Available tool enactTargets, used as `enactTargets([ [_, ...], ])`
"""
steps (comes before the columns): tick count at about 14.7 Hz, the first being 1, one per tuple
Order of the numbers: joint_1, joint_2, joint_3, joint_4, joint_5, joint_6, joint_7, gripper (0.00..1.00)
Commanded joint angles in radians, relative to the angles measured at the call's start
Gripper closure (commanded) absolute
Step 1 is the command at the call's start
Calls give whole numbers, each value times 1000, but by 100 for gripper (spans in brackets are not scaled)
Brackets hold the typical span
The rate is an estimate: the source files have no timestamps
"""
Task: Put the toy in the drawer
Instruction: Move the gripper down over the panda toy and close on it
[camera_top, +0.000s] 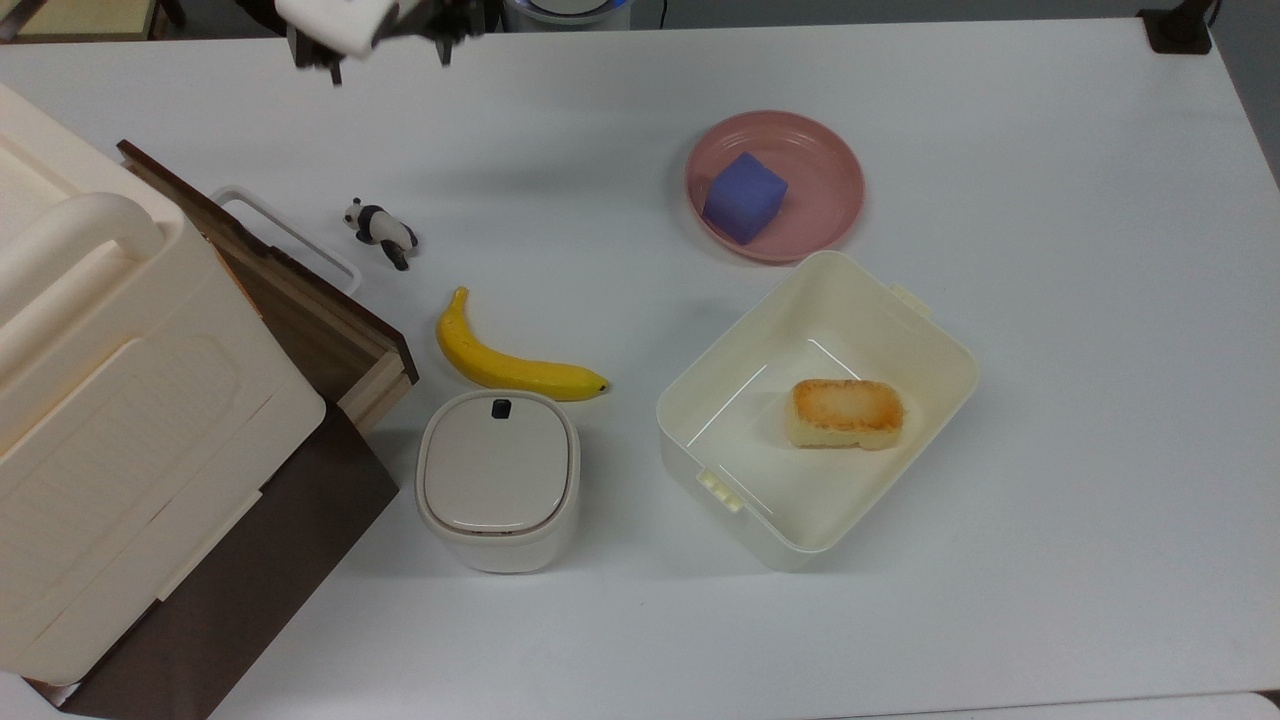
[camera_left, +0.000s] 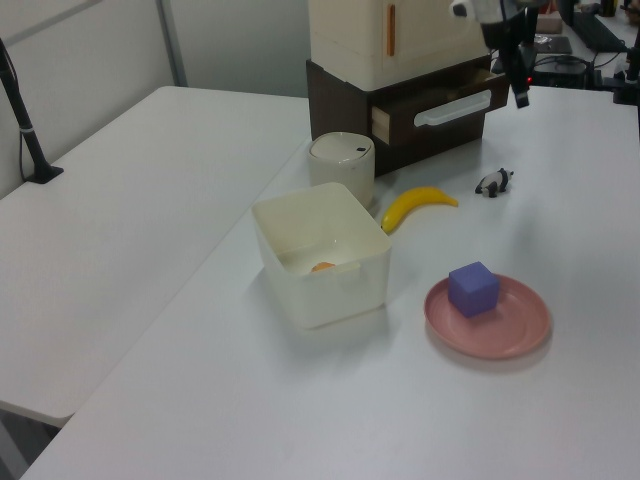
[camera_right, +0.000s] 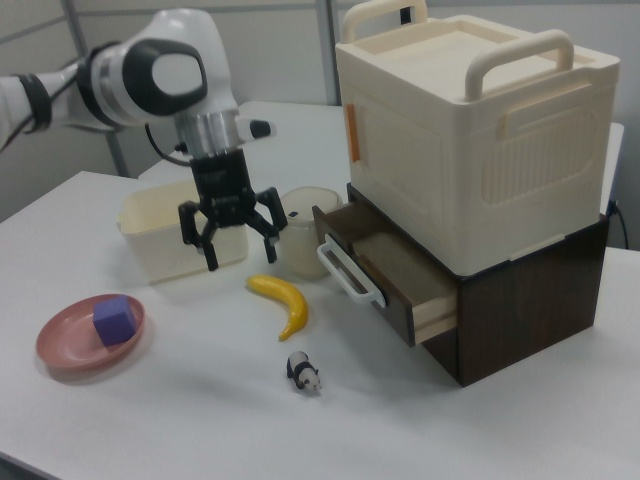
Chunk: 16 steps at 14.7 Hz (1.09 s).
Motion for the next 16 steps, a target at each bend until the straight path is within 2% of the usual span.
enactTargets([
  [1,-8,30,1,-92,-65,140,-21,0],
  [4,-22,68,1,-156,-101,280,-12,2],
  [6,-25,91,1,-195,-164,331,-12,3],
  [8,-31,119,1,-215,-192,371,-9,3],
  [10,-31,145,1,-215,-221,377,9,3],
  [13,-28,212,1,-213,-311,382,92,2],
  [16,-25,245,1,-206,-332,380,109,2],
])
